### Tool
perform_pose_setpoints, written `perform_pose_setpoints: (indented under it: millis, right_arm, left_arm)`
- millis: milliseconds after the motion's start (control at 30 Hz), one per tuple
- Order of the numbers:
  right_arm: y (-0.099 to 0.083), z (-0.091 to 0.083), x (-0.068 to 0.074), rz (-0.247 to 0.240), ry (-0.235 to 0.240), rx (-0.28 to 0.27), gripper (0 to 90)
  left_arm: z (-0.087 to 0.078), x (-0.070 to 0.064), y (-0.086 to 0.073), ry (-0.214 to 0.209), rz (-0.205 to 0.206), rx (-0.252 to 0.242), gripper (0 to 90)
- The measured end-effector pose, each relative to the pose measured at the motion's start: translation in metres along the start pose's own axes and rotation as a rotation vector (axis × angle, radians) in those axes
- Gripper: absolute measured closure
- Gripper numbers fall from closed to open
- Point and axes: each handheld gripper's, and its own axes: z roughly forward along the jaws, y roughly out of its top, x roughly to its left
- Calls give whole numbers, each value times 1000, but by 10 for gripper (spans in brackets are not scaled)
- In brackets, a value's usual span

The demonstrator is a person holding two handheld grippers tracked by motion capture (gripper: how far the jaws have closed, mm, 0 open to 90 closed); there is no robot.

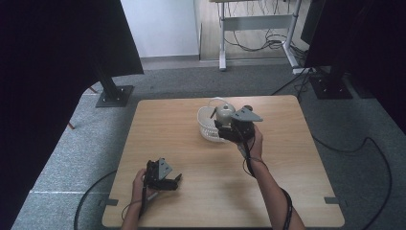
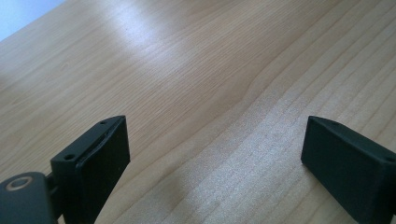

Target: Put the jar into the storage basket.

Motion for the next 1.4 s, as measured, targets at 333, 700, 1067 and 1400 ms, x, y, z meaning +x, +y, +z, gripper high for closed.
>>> perform_pose_setpoints:
  millis: [333,700,1067,1400]
  right_arm:
    - [8,9,-10,31,-6,4,281]
    - [11,18,-19,55,-23,9,280]
    - [12,31,-26,61,-36,9,280]
    - [16,45,-28,62,-32,0,280]
  left_arm:
    - [0,1,0,0,3,2,74]
    - [0,1,0,-1,3,2,75]
    - [0,0,0,-1,6,0,76]
    - [0,1,0,-2,8,1,76]
